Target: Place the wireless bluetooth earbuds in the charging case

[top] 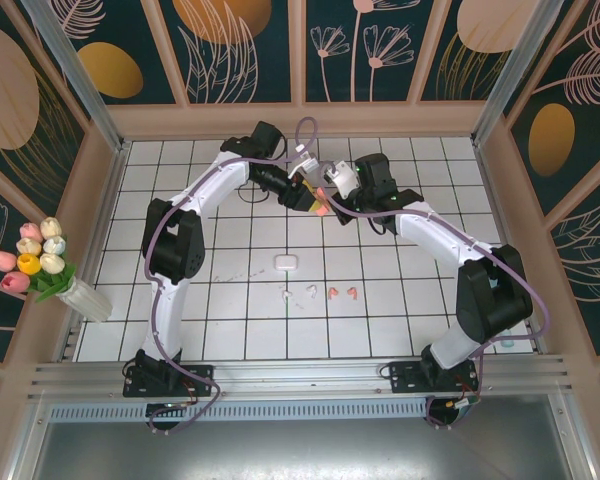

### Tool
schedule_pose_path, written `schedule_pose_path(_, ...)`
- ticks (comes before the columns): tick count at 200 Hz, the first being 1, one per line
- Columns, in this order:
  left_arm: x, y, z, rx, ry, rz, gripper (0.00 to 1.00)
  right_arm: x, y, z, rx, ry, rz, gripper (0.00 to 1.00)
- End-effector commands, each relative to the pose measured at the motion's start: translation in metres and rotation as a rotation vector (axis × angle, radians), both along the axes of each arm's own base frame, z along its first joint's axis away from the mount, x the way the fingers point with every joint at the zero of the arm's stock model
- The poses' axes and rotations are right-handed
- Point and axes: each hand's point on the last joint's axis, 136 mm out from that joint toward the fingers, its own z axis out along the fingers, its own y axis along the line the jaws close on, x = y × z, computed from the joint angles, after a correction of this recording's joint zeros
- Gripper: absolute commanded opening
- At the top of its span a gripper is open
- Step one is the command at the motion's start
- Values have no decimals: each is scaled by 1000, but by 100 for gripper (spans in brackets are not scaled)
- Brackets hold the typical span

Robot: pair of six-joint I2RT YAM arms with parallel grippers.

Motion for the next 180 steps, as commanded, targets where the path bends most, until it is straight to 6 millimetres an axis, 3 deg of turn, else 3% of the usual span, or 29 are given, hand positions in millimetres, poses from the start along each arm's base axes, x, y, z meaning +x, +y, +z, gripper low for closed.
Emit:
schedule_pose_path(1,-7,-4,8,-31,1,-40,47,2,3,6,-10,-16,11,0)
schedule_pose_path(101,-13,-7,-3,-26,25,-59,39,3,6,8,4,-19,13,0)
schedule_pose_path(180,-14,-9,-5,-34,34,-66,24,4,6,7,8,-18,10,0)
